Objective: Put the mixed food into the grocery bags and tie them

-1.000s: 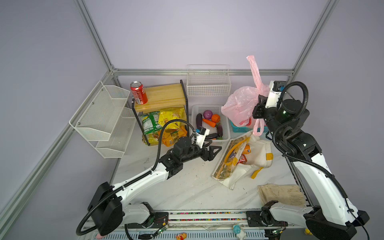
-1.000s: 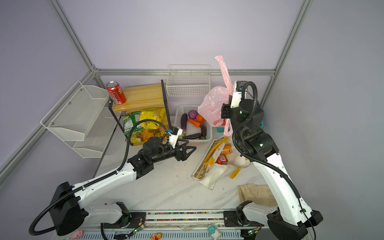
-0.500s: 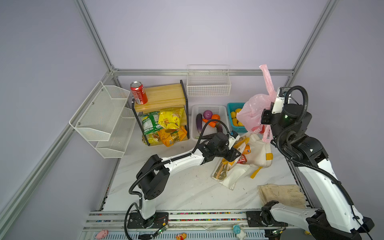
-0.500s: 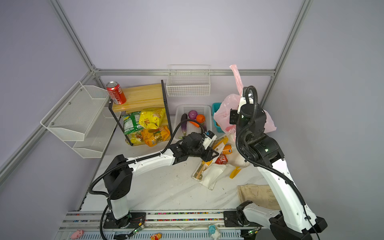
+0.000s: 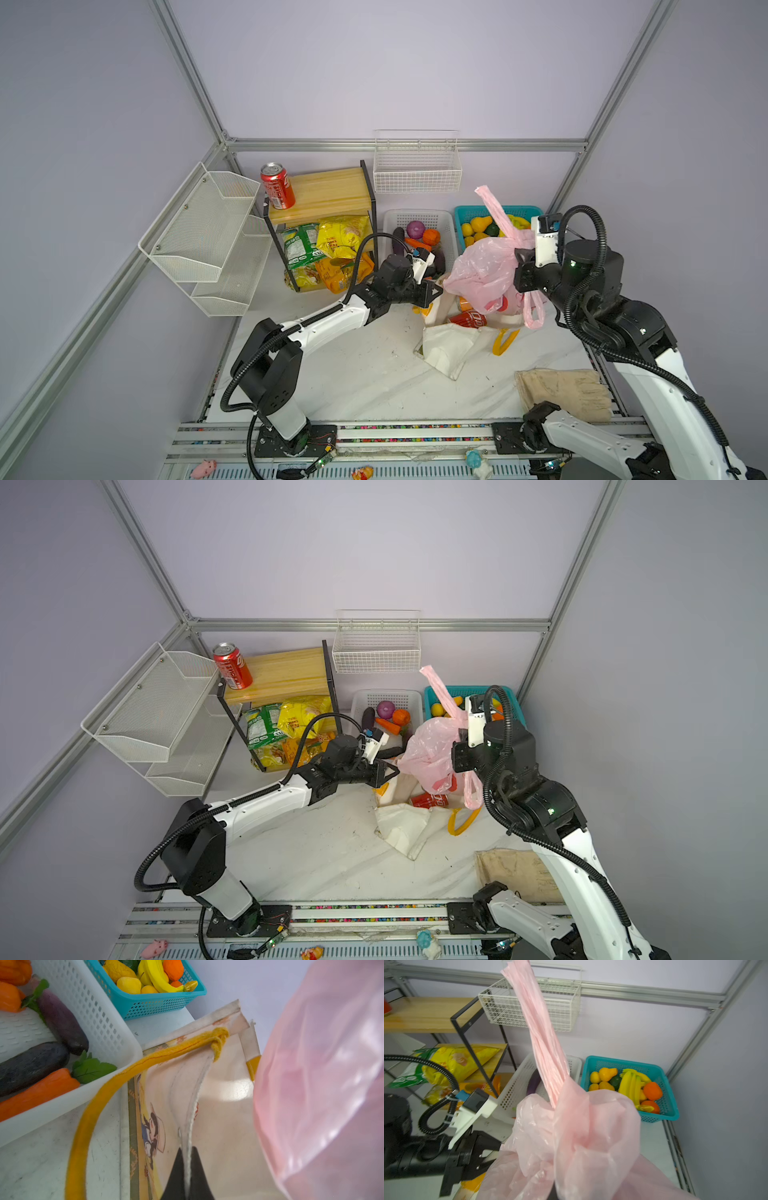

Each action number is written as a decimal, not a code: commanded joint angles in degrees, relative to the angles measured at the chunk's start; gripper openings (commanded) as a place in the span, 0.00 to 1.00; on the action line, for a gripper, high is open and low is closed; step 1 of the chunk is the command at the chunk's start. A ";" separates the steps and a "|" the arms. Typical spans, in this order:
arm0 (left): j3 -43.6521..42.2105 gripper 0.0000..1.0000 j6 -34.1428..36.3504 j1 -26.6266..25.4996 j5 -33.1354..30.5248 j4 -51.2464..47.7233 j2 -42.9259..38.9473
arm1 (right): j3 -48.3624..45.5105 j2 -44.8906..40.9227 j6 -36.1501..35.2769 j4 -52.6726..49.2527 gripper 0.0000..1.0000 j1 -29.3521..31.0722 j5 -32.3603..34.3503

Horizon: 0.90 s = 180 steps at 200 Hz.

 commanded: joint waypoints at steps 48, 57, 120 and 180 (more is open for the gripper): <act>-5.81 0.00 -3.96 3.37 6.78 7.80 -4.92 | -3.57 5.31 -8.16 -3.99 0.00 -0.08 -9.27; -5.75 0.00 -4.12 3.60 6.78 8.05 -4.79 | -4.29 4.83 -9.04 -3.01 0.00 -0.07 -12.40; -5.21 0.00 -7.32 5.29 7.70 10.24 -4.72 | -10.94 6.00 -11.24 1.40 0.00 -0.01 -38.74; -7.34 0.00 -8.18 6.38 7.48 11.19 -6.25 | -18.51 11.78 2.79 10.71 0.00 -2.53 -20.34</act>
